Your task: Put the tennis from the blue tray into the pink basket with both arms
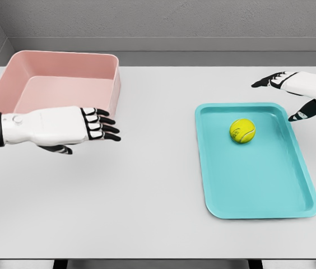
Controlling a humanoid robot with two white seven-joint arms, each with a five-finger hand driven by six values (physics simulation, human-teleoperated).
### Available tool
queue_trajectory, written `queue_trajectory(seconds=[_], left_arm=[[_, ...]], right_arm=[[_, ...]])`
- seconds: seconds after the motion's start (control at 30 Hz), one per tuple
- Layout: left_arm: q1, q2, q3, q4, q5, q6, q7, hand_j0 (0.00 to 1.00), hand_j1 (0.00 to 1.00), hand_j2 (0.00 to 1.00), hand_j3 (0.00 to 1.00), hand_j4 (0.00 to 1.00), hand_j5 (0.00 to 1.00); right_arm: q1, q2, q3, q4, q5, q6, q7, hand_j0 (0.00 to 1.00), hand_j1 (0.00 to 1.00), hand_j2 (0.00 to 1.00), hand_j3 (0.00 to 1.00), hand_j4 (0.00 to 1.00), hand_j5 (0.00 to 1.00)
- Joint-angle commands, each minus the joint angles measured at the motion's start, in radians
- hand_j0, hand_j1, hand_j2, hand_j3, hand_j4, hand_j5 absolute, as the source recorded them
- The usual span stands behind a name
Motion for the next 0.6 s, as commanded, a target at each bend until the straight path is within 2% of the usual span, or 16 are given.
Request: queue_trajectory(seconds=[0.0,0.07,0.2,0.33,0.37,0.4,0.47,0.57], left_arm=[[-0.002,-0.002,0.001,-0.005,-0.050,0.001,-0.010,1.00,1.00,1.00,1.00,1.00,1.00],[0.015,-0.008,0.004,-0.005,-0.088,0.001,-0.024,1.00,1.00,1.00,1.00,1.00,1.00],[0.060,-0.030,0.007,-0.007,-0.067,0.001,-0.013,1.00,1.00,1.00,1.00,1.00,1.00],[0.069,-0.033,0.009,-0.007,0.160,0.001,-0.010,1.00,1.00,1.00,1.00,1.00,1.00],[0.083,-0.034,0.003,-0.007,0.249,0.001,-0.012,1.00,1.00,1.00,1.00,1.00,1.00],[0.084,-0.031,0.003,-0.007,0.269,0.001,-0.012,1.00,1.00,1.00,1.00,1.00,1.00],[0.087,-0.028,0.004,-0.007,0.262,0.001,-0.017,1.00,1.00,1.00,1.00,1.00,1.00],[0.086,-0.034,0.007,-0.007,0.177,0.001,-0.024,1.00,1.00,1.00,1.00,1.00,1.00]], right_arm=[[0.000,-0.001,0.000,0.000,-0.007,0.002,-0.002,1.00,1.00,1.00,1.00,1.00,1.00],[0.000,-0.001,0.003,-0.002,-0.005,0.002,-0.012,1.00,1.00,1.00,1.00,1.00,1.00],[-0.002,-0.001,0.038,-0.012,-0.004,0.002,-0.012,1.00,1.00,1.00,1.00,1.00,1.00],[-0.002,0.007,0.061,-0.012,0.001,0.002,-0.002,1.00,1.00,1.00,1.00,1.00,1.00],[-0.003,0.008,0.069,-0.011,0.003,0.002,-0.001,1.00,1.00,1.00,1.00,1.00,1.00],[-0.003,0.011,0.072,-0.012,0.004,0.002,-0.001,1.00,1.00,1.00,1.00,1.00,1.00],[-0.005,0.033,0.082,-0.012,0.004,0.002,-0.001,1.00,1.00,1.00,1.00,1.00,1.00],[-0.006,0.046,0.087,-0.014,0.004,0.002,0.001,1.00,1.00,1.00,1.00,1.00,1.00]])
